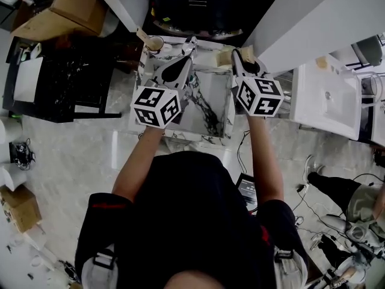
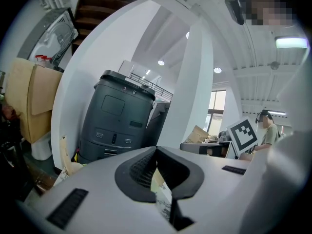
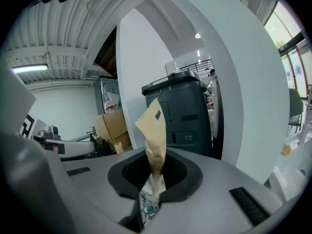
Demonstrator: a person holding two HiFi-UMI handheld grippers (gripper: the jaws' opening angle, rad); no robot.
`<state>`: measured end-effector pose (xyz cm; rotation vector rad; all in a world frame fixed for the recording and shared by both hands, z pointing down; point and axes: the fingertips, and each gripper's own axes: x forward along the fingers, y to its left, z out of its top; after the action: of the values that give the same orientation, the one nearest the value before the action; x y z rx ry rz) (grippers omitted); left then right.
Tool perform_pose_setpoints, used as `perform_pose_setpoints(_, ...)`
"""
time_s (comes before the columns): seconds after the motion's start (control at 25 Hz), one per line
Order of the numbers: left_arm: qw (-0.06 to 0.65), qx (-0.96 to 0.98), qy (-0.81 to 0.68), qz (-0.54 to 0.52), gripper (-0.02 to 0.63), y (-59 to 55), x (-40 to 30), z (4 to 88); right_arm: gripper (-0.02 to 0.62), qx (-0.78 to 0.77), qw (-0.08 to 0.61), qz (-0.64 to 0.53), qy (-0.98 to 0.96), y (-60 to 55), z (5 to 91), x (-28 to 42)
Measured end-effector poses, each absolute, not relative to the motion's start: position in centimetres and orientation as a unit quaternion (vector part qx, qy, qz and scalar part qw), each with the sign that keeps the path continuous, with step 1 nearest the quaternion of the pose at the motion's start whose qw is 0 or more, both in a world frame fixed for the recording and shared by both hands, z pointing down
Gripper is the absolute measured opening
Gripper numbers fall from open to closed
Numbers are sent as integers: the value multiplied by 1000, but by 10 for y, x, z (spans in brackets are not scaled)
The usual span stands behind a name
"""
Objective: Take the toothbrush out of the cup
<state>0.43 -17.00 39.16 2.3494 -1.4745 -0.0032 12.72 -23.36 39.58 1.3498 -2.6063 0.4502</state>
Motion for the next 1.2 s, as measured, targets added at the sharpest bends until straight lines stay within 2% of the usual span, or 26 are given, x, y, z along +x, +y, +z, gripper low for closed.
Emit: perform_pose_setpoints(1.2, 200, 840, -504, 5, 11, -167, -116, 393, 57, 455, 98, 173, -868, -210, 392, 11)
